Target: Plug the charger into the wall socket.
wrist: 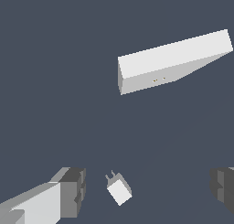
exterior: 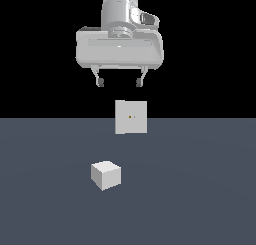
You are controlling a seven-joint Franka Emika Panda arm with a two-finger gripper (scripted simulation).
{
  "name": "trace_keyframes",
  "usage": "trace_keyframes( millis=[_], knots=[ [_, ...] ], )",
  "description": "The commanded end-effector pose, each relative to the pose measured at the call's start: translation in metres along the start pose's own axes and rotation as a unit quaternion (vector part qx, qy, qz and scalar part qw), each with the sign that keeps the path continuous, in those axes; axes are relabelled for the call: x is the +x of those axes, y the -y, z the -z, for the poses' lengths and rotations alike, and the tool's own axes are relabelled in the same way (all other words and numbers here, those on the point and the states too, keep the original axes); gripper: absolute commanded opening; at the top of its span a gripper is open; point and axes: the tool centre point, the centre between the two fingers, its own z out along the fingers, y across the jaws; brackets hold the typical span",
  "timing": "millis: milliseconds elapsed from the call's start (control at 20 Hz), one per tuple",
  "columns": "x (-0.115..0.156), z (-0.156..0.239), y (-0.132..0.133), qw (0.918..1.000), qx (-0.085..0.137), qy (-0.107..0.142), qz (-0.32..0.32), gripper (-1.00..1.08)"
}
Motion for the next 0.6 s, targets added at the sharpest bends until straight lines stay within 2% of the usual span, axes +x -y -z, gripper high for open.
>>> trace_keyframes(
  millis=[0,550],
  knots=[
    [0.000,0.000,0.000,1.0000,0.000,0.000,0.000,1.00],
    [-0.017,-0.016,0.007,0.9989,0.002,-0.004,0.047,1.00]
  ],
)
